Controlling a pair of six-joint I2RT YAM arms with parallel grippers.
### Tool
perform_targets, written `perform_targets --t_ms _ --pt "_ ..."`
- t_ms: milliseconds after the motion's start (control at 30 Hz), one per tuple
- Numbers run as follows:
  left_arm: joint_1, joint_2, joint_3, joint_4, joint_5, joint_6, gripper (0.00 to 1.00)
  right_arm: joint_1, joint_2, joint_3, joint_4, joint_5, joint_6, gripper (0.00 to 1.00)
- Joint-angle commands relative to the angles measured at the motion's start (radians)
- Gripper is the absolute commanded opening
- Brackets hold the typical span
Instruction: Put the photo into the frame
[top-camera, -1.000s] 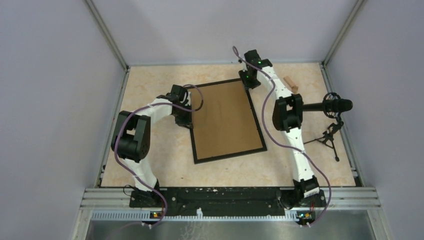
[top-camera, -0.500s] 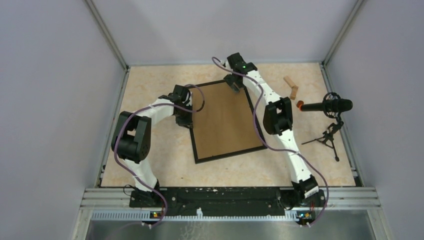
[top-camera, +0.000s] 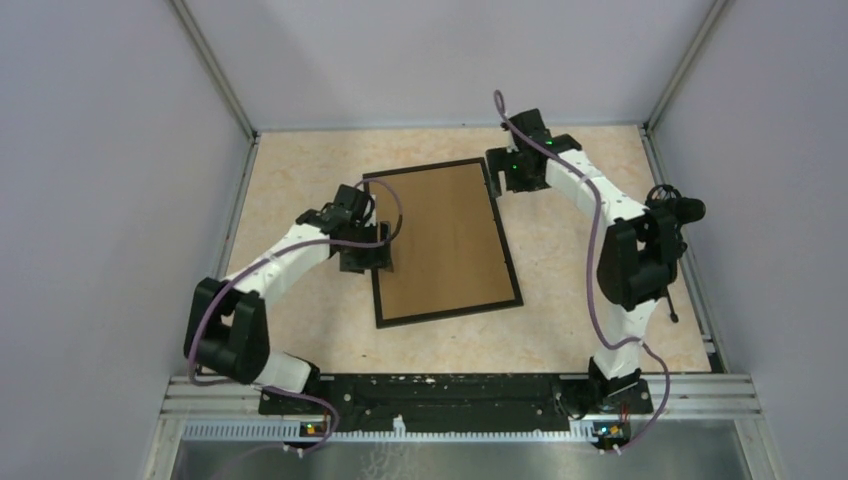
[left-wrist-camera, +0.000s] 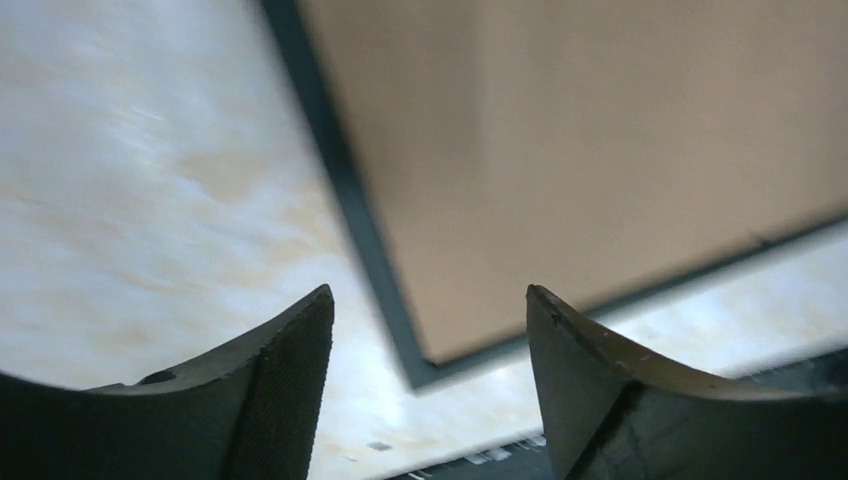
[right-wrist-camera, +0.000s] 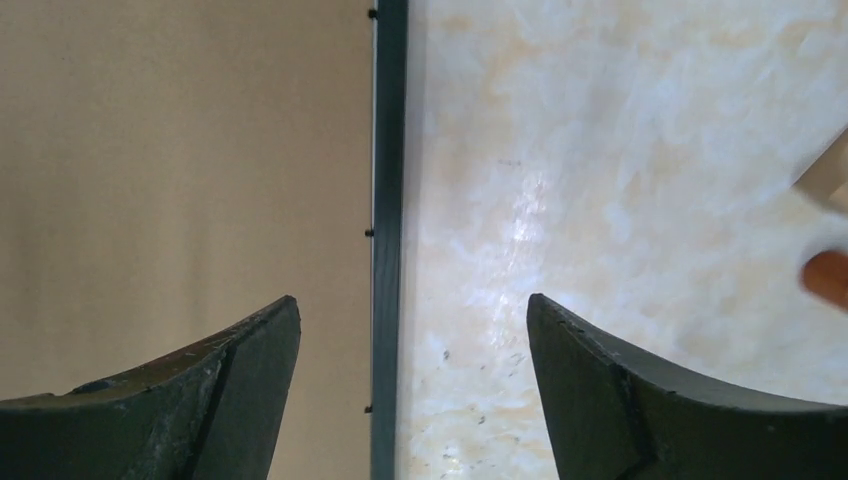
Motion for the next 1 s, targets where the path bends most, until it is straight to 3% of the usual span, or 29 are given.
perform_targets --t_ms 0,67,167,400,767,967 --pt "-0.157 -0.167 -0.125 0.029 0.243 -0.256 0.76 -0.043 -0.091 -0.238 0.185 -0.204 0.198 0.8" --pt "-0.222 -0.232 -0.231 0.155 0.353 -0.432 0.76 -0.044 -0.109 -0.319 0.214 -0.205 0.206 0.75" --pt "-0.322 -0.306 -0.379 0.346 0.374 -0.717 0.75 -0.044 -0.13 -0.435 0.272 -0.212 0.207 0.71" --pt "-0.443 -0.289 -0.521 0.572 0.302 -1.021 0.8 -0.044 -0.157 -0.621 0.37 -0.209 0.223 0.58" --pt "-0.442 -0.271 -0.571 0.522 0.005 -1.174 0.74 0.035 -0.234 -0.828 0.349 -0.026 0.278 0.23" --pt "-0.334 -0.233 -0.605 0.563 0.053 -1.148 0.74 0.12 -0.423 -1.023 0.387 -0.099 0.433 0.12"
